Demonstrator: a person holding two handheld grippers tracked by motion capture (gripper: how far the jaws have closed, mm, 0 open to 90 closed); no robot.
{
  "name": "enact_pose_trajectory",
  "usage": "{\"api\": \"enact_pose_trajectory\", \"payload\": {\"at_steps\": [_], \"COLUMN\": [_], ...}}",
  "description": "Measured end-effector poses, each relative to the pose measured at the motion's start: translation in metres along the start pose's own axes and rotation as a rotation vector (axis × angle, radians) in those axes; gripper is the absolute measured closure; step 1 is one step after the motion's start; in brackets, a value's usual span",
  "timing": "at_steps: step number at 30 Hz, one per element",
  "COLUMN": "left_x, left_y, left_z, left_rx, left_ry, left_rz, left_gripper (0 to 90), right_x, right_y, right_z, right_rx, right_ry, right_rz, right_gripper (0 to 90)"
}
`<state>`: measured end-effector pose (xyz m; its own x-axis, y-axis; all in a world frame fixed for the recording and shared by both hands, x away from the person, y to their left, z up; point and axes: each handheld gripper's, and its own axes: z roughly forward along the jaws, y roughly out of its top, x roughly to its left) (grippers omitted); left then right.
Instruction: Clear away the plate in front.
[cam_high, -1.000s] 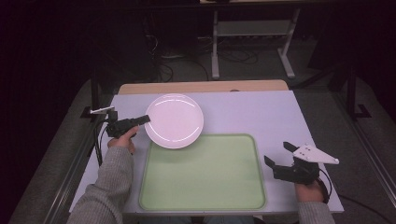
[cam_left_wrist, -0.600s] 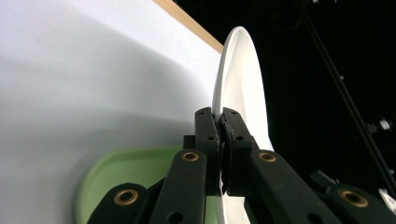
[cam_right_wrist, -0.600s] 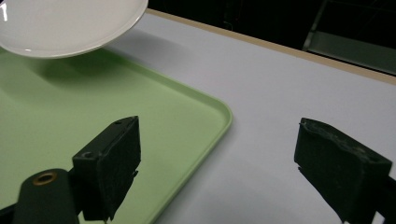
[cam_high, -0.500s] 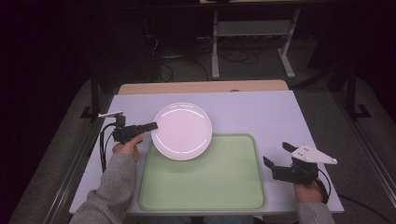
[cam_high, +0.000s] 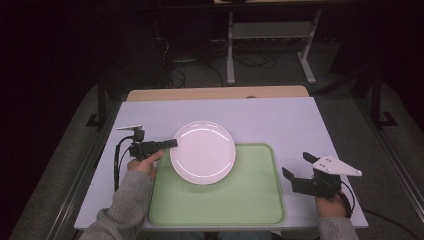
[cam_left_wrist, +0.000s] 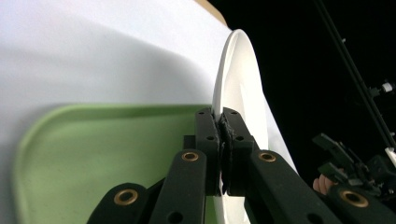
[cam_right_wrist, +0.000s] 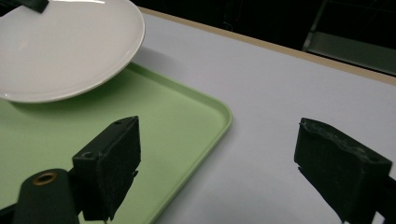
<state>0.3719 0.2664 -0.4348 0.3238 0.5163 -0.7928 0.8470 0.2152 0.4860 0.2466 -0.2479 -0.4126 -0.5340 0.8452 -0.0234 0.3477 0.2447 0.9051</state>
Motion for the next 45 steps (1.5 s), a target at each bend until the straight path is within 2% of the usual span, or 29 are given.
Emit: {"api": "enact_pose_trajectory", "payload": {"at_steps": [10, 14, 17, 21, 25, 29, 33, 35, 38, 45], "left_x": [0.001, -0.001, -0.001, 0.000, 0.002, 0.001, 0.002, 0.001, 0.001, -0.002], "left_y": [-0.011, -0.014, -0.017, -0.022, -0.025, -0.027, -0.028, -0.029, -0.031, -0.033], "left_z": [0.011, 0.014, 0.016, 0.020, 0.023, 0.023, 0.024, 0.025, 0.025, 0.025], "left_rx": [0.051, 0.079, 0.092, 0.140, 0.166, 0.172, 0.201, 0.210, 0.206, 0.229], "left_ry": [-0.015, -0.014, -0.024, -0.034, -0.038, -0.031, 0.000, 0.018, 0.022, 0.057], "left_rz": [-0.010, 0.001, -0.009, -0.011, -0.021, -0.021, -0.016, -0.002, -0.002, 0.023], "left_gripper": [87.4, 87.4, 87.2, 87.2, 87.5, 87.5, 86.7, 86.1, 85.7, 83.8], "right_x": [0.000, 0.000, 0.000, 0.001, 0.001, 0.000, 0.001, 0.000, 0.000, 0.000], "right_y": [0.000, 0.000, 0.000, 0.000, 0.000, 0.000, 0.000, 0.000, 0.000, 0.000], "right_z": [0.000, 0.000, 0.000, 0.000, 0.000, 0.000, 0.000, -0.001, 0.000, 0.000], "right_rx": [0.000, 0.000, -0.001, 0.000, -0.002, -0.002, -0.003, -0.005, -0.005, -0.003], "right_ry": [0.001, 0.001, 0.001, 0.001, 0.001, 0.000, 0.000, -0.002, -0.002, -0.002], "right_rz": [0.000, -0.002, 0.000, -0.002, -0.001, 0.000, -0.001, 0.002, 0.002, 0.003], "right_gripper": [13.7, 13.6, 13.6, 13.7, 13.6, 13.6, 13.7, 13.6, 13.6, 13.6]}}
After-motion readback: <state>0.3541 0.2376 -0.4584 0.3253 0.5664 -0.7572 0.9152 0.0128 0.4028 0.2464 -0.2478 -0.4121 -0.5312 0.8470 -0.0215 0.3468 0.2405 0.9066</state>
